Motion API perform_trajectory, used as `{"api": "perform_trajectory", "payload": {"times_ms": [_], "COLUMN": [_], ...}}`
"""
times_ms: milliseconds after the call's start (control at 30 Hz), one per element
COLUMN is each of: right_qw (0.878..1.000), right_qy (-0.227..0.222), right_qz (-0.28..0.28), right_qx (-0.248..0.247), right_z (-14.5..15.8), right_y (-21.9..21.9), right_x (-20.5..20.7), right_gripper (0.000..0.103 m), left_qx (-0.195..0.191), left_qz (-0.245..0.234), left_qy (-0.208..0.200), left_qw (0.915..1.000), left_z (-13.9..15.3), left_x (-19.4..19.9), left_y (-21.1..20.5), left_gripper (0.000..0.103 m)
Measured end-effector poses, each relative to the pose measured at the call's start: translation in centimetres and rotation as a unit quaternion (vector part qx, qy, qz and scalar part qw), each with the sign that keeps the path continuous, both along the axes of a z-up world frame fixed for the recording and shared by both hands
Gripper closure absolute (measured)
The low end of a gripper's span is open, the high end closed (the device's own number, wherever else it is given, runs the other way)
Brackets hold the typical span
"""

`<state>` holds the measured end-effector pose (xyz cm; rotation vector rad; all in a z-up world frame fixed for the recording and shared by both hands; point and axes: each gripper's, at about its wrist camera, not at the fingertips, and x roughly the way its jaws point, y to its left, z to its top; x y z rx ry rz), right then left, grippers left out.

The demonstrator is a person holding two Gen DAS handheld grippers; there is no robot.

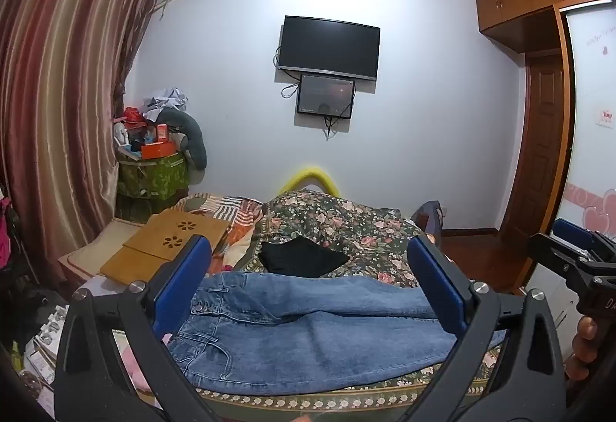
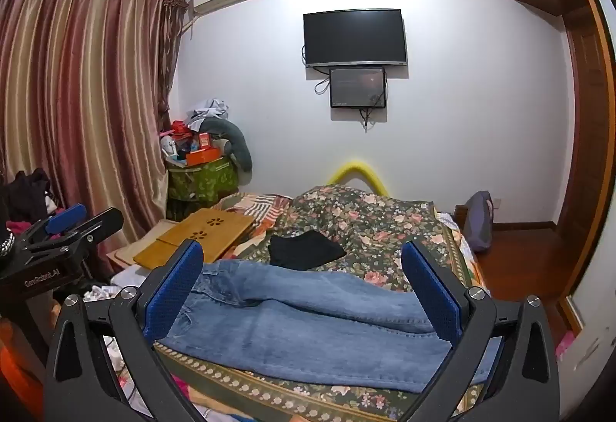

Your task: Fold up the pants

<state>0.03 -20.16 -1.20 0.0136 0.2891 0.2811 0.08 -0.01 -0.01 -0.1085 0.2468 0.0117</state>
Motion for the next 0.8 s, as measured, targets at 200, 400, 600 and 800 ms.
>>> {"api": "perform_trajectory", "payload": {"times_ms": [200, 400, 600, 800], "right_qw": [1.0, 1.0, 1.0, 1.0], "right_qy": [-0.001, -0.003, -0.005, -0.006], "right_qz": [0.001, 0.002, 0.002, 0.0], "right_qx": [-0.002, -0.004, -0.006, -0.007], "right_z": [0.0, 0.1, 0.2, 0.2], "right_y": [-0.2, -0.9, -0.6, -0.5], "right_x": [0.1, 0.5, 0.1, 0.2], "right_gripper": [0.001, 0.001, 0.001, 0.001], "left_qx": [0.011, 0.013, 0.007, 0.007], "left_qz": [0.003, 0.004, 0.005, 0.004], "left_qy": [-0.003, -0.012, -0.015, -0.015], "left_qw": [0.9999, 0.9998, 0.9999, 0.9999], "left_z": [0.0, -0.2, 0.0, 0.1], "left_x": [0.0, -0.3, -0.1, -0.3], "left_y": [-0.2, -0.9, -0.4, -0.2], "left_gripper": [0.0, 0.0, 0.0, 0.0]}}
